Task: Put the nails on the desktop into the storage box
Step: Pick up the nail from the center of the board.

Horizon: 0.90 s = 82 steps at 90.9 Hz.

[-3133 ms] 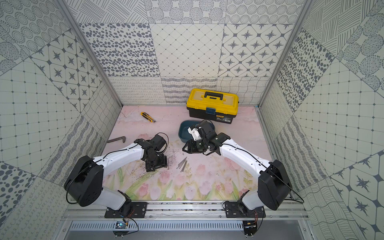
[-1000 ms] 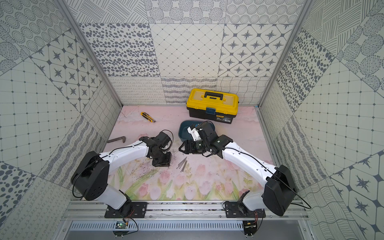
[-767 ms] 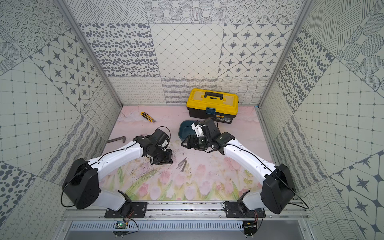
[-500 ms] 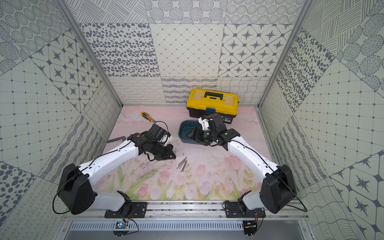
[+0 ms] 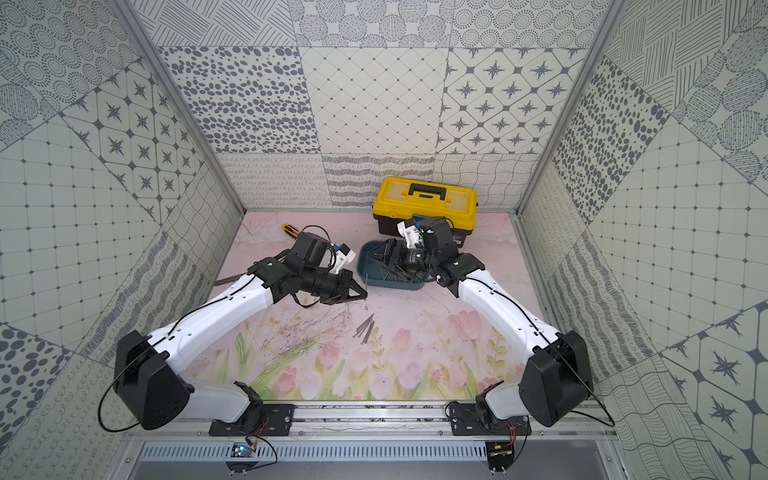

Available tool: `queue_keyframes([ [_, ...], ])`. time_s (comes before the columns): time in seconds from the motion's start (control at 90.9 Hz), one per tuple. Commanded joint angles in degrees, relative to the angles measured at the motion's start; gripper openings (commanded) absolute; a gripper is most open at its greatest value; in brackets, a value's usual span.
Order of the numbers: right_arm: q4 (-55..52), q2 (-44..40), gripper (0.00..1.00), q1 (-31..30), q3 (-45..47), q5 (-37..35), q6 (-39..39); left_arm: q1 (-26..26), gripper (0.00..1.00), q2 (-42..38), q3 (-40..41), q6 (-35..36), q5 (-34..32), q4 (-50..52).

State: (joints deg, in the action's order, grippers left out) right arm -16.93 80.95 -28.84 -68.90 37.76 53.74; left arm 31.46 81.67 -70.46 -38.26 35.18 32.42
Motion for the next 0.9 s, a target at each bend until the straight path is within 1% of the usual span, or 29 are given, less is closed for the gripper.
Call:
queue_keyframes([
  [0.0, 4.4, 0.0, 0.76, 0.2, -1.7, 1.1, 1.7, 0.3, 0.00, -0.7, -1.1, -3.6, 7.4, -7.9],
  [0.165, 4.4, 0.2, 0.76, 0.4, -0.8, 0.9, 1.4, 0.3, 0.00, -0.9, -1.9, -4.5, 7.7, -8.9],
  [0.308, 4.4, -0.7, 0.74, 1.0, 0.5, 0.5, 1.2, 0.3, 0.00, -1.5, -2.1, -5.0, 7.3, -9.1],
  [0.638, 5.9, -1.1, 0.62, 0.9, 2.5, 2.9, 2.0, 0.3, 0.00, -2.2, -1.8, -6.6, 7.4, -10.7],
  [0.891, 6.9, -0.9, 0.54, -1.0, 2.9, 3.3, 2.6, 0.3, 0.00, -1.8, -2.1, -6.4, 7.8, -10.7],
])
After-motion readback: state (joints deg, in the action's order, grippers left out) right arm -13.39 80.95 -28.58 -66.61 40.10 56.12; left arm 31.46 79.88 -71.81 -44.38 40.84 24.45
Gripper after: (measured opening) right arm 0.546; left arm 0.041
